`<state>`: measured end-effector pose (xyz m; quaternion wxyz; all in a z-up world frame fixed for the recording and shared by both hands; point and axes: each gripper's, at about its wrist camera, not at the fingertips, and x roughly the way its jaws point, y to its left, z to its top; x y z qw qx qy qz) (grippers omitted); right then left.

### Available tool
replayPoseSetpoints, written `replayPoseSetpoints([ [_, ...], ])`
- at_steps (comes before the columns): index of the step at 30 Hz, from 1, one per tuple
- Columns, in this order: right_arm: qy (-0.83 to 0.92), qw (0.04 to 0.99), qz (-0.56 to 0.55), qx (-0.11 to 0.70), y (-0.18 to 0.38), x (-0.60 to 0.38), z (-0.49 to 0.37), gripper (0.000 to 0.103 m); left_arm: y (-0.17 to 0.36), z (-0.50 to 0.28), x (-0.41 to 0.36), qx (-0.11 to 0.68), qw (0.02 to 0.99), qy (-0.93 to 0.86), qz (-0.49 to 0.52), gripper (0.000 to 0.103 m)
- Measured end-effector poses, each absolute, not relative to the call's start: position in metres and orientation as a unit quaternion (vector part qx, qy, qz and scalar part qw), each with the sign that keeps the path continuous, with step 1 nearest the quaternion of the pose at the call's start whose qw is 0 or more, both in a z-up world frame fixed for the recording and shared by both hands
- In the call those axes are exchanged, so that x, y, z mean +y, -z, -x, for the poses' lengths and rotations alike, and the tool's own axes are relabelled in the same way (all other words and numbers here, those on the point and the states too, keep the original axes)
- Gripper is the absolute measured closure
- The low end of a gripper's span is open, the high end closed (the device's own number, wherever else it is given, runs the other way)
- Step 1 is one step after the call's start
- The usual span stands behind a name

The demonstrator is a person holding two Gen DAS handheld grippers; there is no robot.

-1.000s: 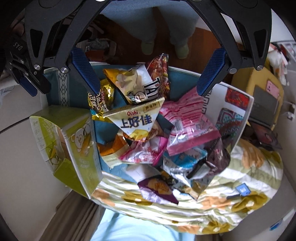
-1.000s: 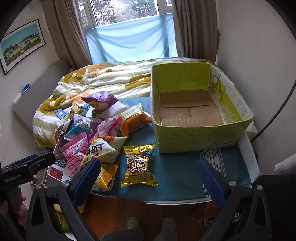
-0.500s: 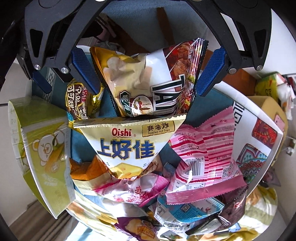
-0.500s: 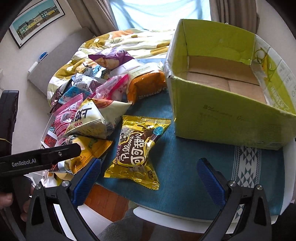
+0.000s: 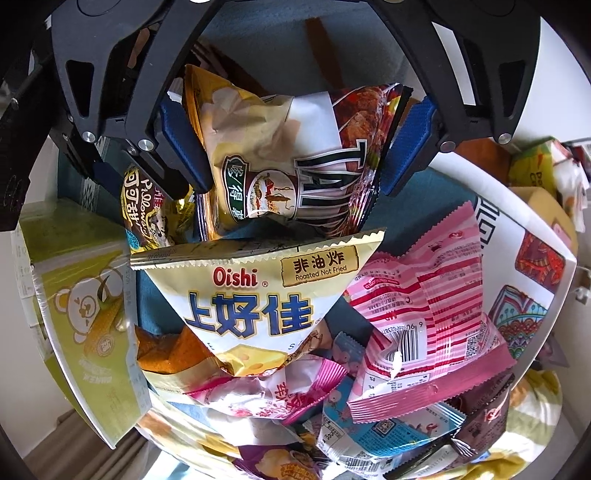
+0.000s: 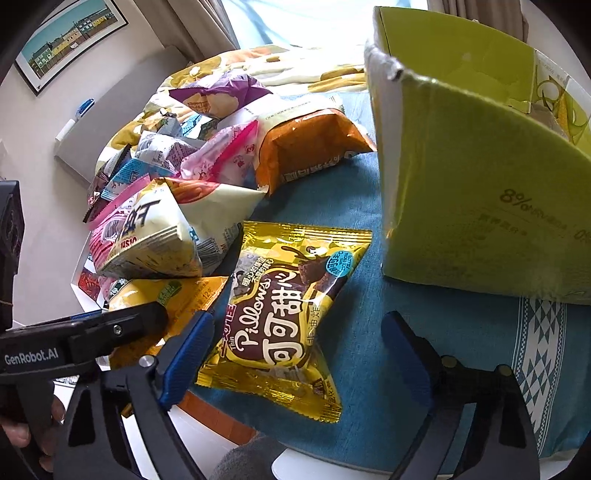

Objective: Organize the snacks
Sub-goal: 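Grasp the Tatre chips bag with the left gripper while the right grasps the yellow Pillows bag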

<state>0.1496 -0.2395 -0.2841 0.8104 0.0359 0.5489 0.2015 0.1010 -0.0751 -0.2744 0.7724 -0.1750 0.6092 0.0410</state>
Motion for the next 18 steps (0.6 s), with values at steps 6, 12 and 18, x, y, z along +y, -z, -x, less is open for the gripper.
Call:
replayPoseSetpoints([
  [6,-0.198,0.798,-0.038,0.567,0.298,-0.23,-0.151,0.035,0.283,-0.097,-0.075,0.615,0.768,-0.026,0.178,0.014],
  [12,-0.196,0.802,-0.02,0.563,0.299,-0.224,-0.149,0.05,0.293,-0.092,-0.069,0.617,0.754,0.002,0.225,0.026],
  [18,-0.184,0.806,-0.021,0.562,0.296,-0.228,-0.143,0.055,0.284,-0.088,-0.078,0.615,0.762,0.017,0.202,0.03],
])
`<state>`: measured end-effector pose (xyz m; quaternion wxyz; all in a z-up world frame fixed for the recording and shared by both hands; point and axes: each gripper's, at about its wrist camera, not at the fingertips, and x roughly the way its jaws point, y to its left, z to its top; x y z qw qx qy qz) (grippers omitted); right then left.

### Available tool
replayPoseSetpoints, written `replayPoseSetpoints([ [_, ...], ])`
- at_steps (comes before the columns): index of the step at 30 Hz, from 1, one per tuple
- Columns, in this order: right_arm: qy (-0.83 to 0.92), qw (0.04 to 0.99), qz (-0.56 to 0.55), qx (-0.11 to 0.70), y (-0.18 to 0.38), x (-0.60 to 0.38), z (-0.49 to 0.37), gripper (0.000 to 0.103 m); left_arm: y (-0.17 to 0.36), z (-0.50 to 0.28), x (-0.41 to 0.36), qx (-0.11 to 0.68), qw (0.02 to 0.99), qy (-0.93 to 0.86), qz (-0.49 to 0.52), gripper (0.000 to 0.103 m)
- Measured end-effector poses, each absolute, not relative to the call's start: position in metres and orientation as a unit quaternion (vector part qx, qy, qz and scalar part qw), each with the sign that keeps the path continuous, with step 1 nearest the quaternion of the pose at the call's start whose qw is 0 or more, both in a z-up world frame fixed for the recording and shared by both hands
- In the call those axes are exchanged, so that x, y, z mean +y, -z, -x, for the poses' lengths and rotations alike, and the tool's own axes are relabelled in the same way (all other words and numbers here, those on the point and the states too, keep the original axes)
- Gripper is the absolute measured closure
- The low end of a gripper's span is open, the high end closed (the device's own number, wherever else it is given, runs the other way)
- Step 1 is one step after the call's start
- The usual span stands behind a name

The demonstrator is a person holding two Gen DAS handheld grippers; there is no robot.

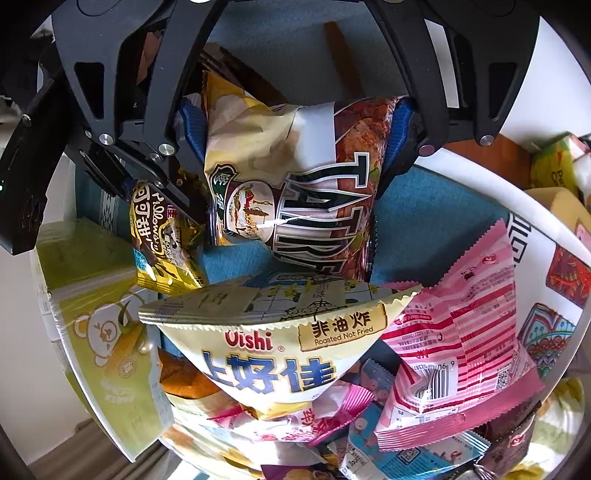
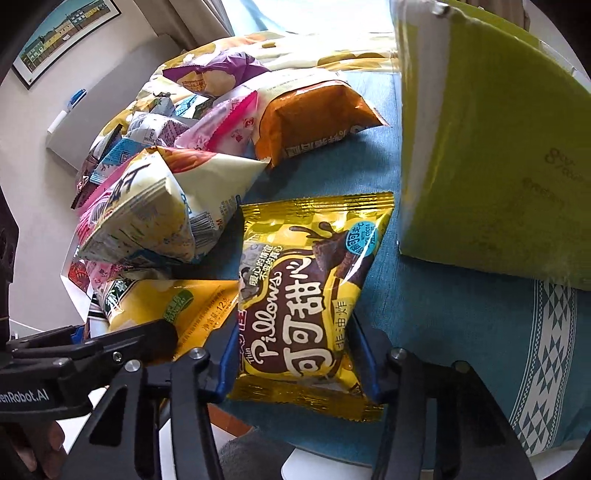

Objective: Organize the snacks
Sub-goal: 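Grasp the Tatre chips bag with the left gripper while the right grasps the yellow Pillows bag, then lift both bags and carry them over the open cardboard box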

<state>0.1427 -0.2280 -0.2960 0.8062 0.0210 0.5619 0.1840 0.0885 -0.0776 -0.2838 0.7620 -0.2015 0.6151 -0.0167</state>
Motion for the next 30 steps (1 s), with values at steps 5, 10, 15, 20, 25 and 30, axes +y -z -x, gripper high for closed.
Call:
replayPoseSetpoints([
  [5,-0.184,0.811,-0.004,0.555,0.289,-0.227,-0.134,0.056,0.277,-0.086,-0.084,0.612,0.765,0.027,0.198,0.031],
  [10,-0.183,0.818,0.016,0.546,0.279,-0.225,-0.124,0.057,0.264,-0.08,-0.086,0.604,0.772,0.035,0.192,0.031],
  [15,-0.184,0.823,0.028,0.537,0.267,-0.227,-0.114,0.057,0.248,-0.067,-0.09,0.599,0.776,0.044,0.193,0.031],
  [20,-0.187,0.831,0.041,0.522,0.249,-0.235,-0.102,0.057,0.233,-0.053,-0.093,0.59,0.782,0.05,0.194,0.031],
  [25,-0.197,0.841,0.057,0.501,0.225,-0.24,-0.093,0.057,0.207,-0.039,-0.101,0.57,0.799,0.051,0.184,0.031],
  [30,-0.214,0.851,0.063,0.475,0.201,-0.247,-0.085,0.057,0.179,-0.027,-0.108,0.544,0.819,0.044,0.179,0.031],
])
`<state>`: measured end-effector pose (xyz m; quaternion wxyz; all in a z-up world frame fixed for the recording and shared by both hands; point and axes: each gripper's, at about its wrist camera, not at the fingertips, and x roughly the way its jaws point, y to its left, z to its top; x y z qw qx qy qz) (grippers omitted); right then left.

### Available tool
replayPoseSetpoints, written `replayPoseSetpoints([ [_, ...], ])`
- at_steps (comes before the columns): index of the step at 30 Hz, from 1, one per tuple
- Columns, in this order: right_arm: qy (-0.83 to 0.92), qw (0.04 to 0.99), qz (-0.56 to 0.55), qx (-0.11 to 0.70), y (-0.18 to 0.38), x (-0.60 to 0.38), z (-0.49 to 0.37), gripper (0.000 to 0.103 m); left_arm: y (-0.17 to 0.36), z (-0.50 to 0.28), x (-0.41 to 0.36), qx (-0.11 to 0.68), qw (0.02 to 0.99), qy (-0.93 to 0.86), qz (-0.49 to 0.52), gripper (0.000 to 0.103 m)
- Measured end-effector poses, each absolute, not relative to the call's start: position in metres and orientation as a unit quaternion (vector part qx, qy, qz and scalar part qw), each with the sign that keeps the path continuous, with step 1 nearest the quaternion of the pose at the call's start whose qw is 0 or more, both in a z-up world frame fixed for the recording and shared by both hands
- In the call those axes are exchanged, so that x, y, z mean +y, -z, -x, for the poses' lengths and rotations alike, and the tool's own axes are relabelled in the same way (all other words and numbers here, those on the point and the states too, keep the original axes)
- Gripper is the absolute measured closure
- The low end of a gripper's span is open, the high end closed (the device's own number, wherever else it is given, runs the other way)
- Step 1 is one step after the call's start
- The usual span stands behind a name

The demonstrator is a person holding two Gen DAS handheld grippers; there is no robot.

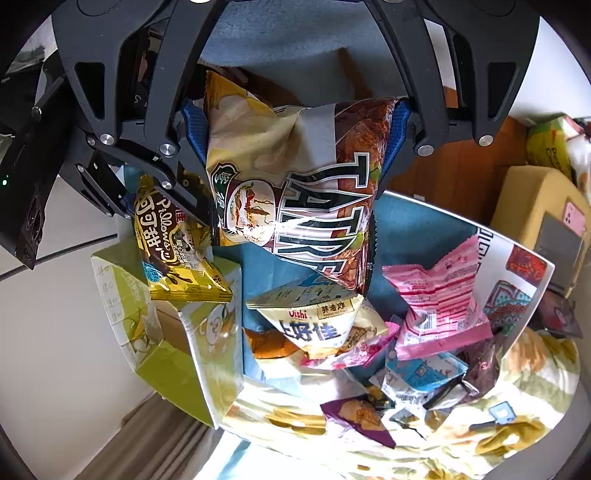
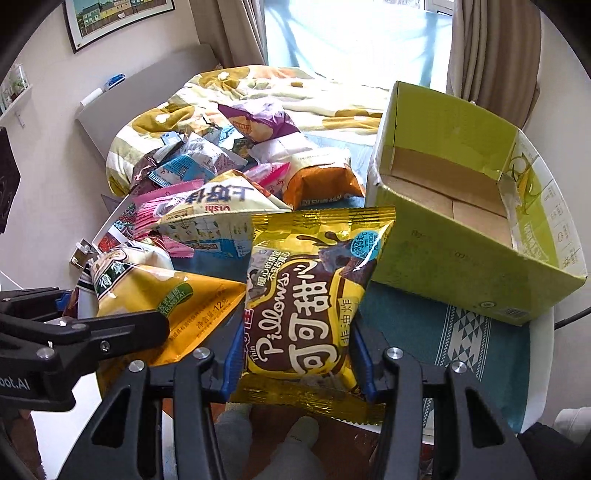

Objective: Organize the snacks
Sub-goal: 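Lift both bags and carry them over the open cardboard box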

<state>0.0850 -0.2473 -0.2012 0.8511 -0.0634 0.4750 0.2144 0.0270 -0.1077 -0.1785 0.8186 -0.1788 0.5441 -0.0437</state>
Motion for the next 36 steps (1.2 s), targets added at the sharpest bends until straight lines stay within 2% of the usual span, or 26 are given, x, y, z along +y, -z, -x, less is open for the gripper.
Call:
replayPoseSetpoints([
  [9,-0.238,0.872,0.051,0.425,0.159,-0.269,-0.076,0.057,0.132,-0.02,-0.124,0.488,0.856,0.03,0.172,0.031],
  [17,-0.217,0.893,0.041,0.392,0.108,-0.304,-0.094,0.057,0.095,-0.06,-0.154,0.457,0.875,0.06,0.147,0.031],
  [27,-0.137,0.908,0.016,0.395,0.085,-0.363,-0.169,0.057,0.073,-0.189,-0.222,0.442,0.882,0.138,0.087,0.03],
  [36,-0.063,0.902,-0.021,0.426,0.096,-0.413,-0.255,0.057,0.115,-0.336,-0.287,0.485,0.857,0.173,0.022,0.029],
])
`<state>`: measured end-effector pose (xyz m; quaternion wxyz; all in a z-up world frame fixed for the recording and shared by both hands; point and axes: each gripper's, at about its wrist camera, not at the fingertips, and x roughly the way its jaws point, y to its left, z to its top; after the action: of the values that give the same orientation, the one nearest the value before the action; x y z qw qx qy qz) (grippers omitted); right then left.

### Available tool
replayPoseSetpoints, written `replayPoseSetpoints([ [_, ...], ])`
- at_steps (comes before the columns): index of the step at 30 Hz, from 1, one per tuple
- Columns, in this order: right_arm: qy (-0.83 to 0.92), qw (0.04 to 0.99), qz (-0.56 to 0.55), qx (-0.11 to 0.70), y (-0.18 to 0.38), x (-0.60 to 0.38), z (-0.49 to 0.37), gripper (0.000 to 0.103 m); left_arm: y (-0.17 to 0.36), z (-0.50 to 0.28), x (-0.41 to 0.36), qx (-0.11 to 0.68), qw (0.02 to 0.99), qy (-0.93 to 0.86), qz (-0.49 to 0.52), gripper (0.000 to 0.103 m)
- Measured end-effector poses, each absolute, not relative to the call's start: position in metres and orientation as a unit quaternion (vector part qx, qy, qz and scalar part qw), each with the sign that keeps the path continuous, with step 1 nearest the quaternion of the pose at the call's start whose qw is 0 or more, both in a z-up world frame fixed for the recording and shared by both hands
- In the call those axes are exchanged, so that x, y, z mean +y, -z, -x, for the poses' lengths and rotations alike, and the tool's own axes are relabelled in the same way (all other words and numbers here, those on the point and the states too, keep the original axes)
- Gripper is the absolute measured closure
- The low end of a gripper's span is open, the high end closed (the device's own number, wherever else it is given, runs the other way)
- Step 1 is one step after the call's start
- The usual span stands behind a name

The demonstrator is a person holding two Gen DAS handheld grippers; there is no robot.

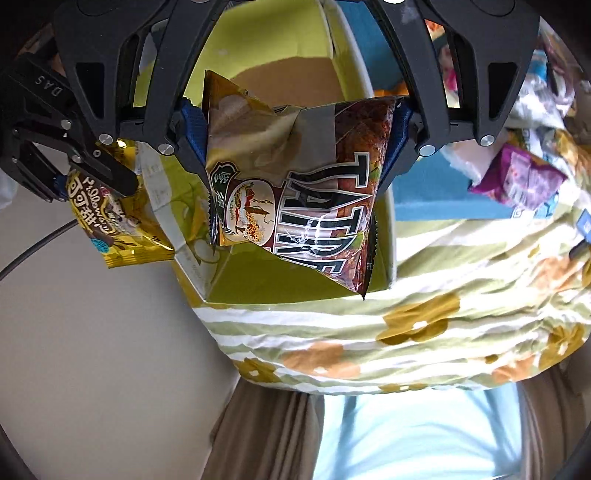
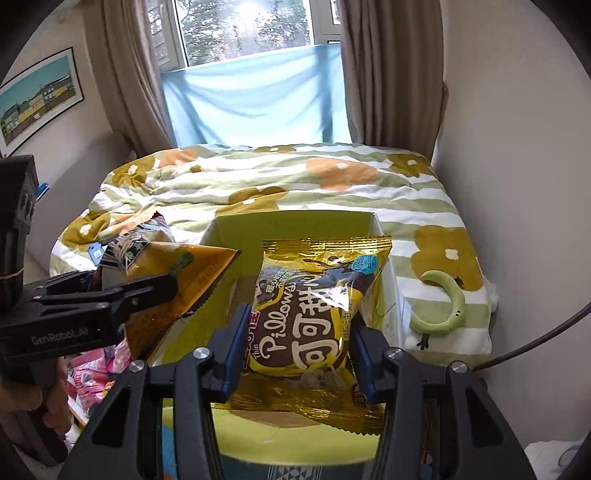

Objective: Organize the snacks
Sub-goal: 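Lift both bags and carry them over the open cardboard box, then open both grippers to drop the bags into the box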

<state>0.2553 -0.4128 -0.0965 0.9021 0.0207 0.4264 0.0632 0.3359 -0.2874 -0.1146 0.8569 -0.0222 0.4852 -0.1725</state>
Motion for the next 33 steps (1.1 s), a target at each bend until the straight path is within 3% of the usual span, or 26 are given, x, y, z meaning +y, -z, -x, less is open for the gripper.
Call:
replayPoseSetpoints([
  [4,-0.045,0.893,-0.037,0.445,0.109,-0.427,-0.294,0.057,0.141,-0.382,-0.307,0.508,0.843,0.176,0.002,0.026],
  [6,-0.039,0.889,-0.043,0.454,0.116,-0.43,-0.309,0.057,0.152,-0.396,-0.312,0.514,0.84,0.173,-0.008,0.012],
  [8,-0.036,0.885,-0.048,0.462,0.122,-0.432,-0.321,0.057,0.16,-0.403,-0.315,0.515,0.84,0.171,-0.016,0.004],
  [17,-0.035,0.87,-0.064,0.488,0.144,-0.434,-0.35,0.057,0.172,-0.412,-0.302,0.529,0.832,0.164,-0.021,0.004],
  [24,-0.04,0.882,-0.048,0.467,0.135,-0.428,-0.352,0.057,0.159,-0.379,-0.279,0.52,0.843,0.134,-0.034,0.004],
  [33,-0.073,0.858,-0.048,0.506,0.159,-0.412,-0.384,0.056,0.161,-0.357,-0.253,0.523,0.844,0.115,-0.039,0.004],
])
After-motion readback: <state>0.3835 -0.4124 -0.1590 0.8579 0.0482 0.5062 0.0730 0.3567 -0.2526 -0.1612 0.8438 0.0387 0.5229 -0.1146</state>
